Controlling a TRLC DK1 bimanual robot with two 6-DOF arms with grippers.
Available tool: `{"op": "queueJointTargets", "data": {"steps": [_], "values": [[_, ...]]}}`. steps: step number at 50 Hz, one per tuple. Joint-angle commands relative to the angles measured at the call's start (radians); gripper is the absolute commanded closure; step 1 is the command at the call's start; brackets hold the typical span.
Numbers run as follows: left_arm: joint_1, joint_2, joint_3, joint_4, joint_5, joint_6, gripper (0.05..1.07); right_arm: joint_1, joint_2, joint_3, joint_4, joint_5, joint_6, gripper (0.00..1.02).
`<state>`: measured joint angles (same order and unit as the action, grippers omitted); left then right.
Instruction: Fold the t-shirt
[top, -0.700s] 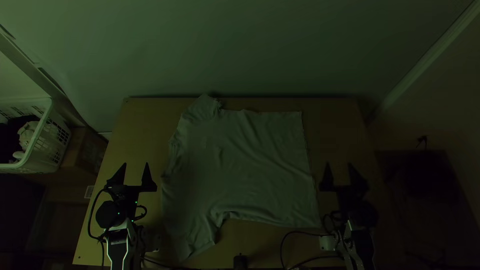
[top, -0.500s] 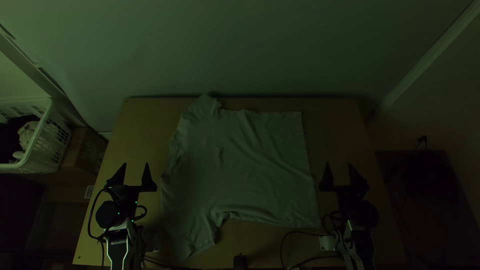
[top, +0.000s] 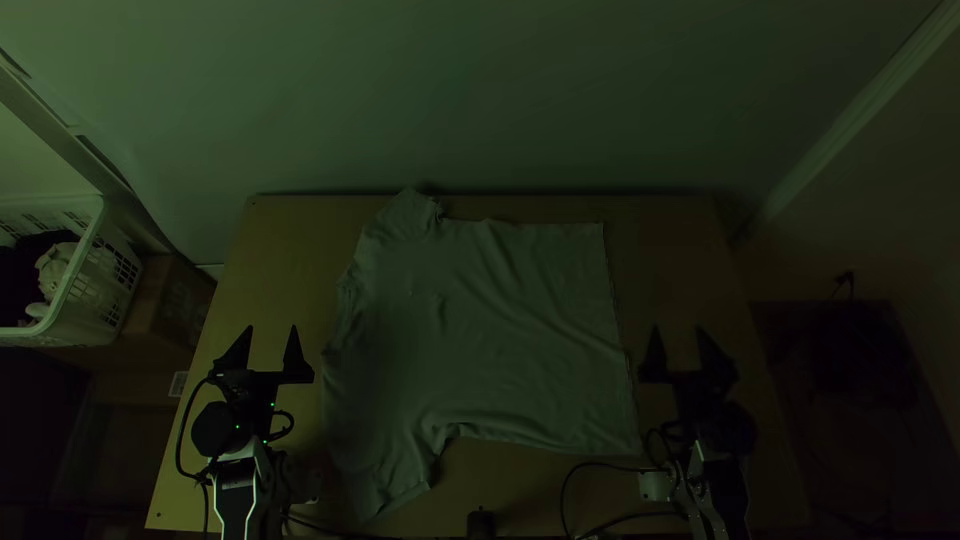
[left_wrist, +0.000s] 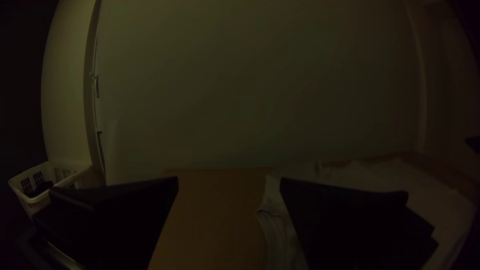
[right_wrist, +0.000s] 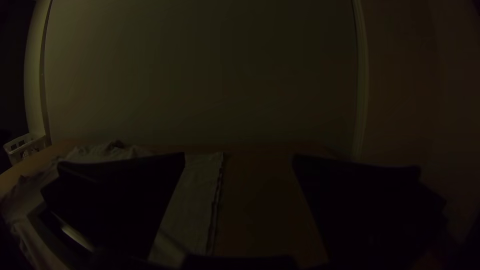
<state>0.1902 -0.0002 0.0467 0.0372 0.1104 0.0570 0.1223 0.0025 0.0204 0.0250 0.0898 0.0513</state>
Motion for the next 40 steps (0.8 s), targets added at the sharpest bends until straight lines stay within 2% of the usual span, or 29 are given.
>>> {"op": "queueJointTargets", "data": {"steps": [1,18,23,32,38,40], "values": [[0.005,0.000,-0.047,-0.023,-0.002,0.009,0.10,-0.004,-0.004,-0.014,-0.019,0.004,0.010,0.04],[0.005,-0.001,-0.047,-0.023,-0.002,0.007,0.10,-0.004,-0.004,-0.014,-0.019,0.004,0.010,0.04],[0.002,0.000,-0.047,-0.025,-0.002,-0.005,0.10,0.023,-0.004,-0.014,-0.019,-0.001,0.056,0.04],[-0.009,0.000,-0.045,-0.030,-0.023,-0.005,0.10,0.043,-0.006,-0.014,-0.019,-0.002,0.045,0.04],[-0.014,-0.003,-0.045,-0.030,-0.058,-0.082,0.10,0.039,-0.009,-0.011,-0.016,-0.016,0.044,0.04],[-0.014,-0.003,-0.047,-0.023,-0.058,-0.080,0.10,0.036,-0.007,-0.011,-0.016,-0.016,0.045,0.04]]}}
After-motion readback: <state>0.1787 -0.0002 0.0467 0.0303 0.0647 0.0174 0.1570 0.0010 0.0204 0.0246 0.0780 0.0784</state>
